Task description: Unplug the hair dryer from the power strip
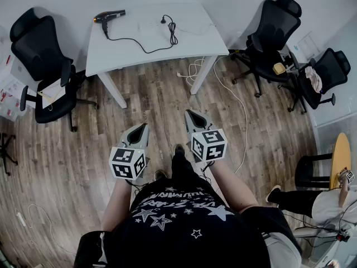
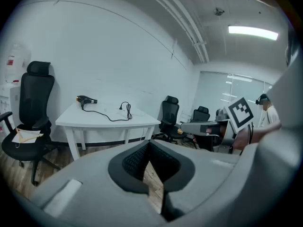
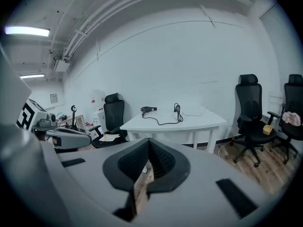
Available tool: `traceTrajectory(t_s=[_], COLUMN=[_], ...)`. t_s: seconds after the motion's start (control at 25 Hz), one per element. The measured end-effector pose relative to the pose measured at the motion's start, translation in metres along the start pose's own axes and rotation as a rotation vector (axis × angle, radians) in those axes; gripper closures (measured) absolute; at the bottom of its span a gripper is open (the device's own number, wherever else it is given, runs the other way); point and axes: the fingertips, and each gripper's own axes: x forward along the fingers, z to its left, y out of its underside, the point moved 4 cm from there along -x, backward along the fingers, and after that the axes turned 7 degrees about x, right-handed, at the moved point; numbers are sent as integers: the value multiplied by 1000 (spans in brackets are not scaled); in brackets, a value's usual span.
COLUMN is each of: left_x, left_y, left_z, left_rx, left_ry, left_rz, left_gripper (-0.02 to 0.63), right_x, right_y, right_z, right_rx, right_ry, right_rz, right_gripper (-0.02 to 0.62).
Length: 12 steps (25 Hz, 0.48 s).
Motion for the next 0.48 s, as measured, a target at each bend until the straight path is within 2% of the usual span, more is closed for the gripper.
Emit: traceTrajectory(t_s=[0.48], left_x=[-9], left_y=[3], left_z=[8], left_rx=[-11], left_ry=[-13], left_rz=[1], left_gripper=[598], right_x=[10], right_y=[0], right_z=[14], right_rx=[-15], right_ry=[-18], right_rz=[13], right_gripper=[591])
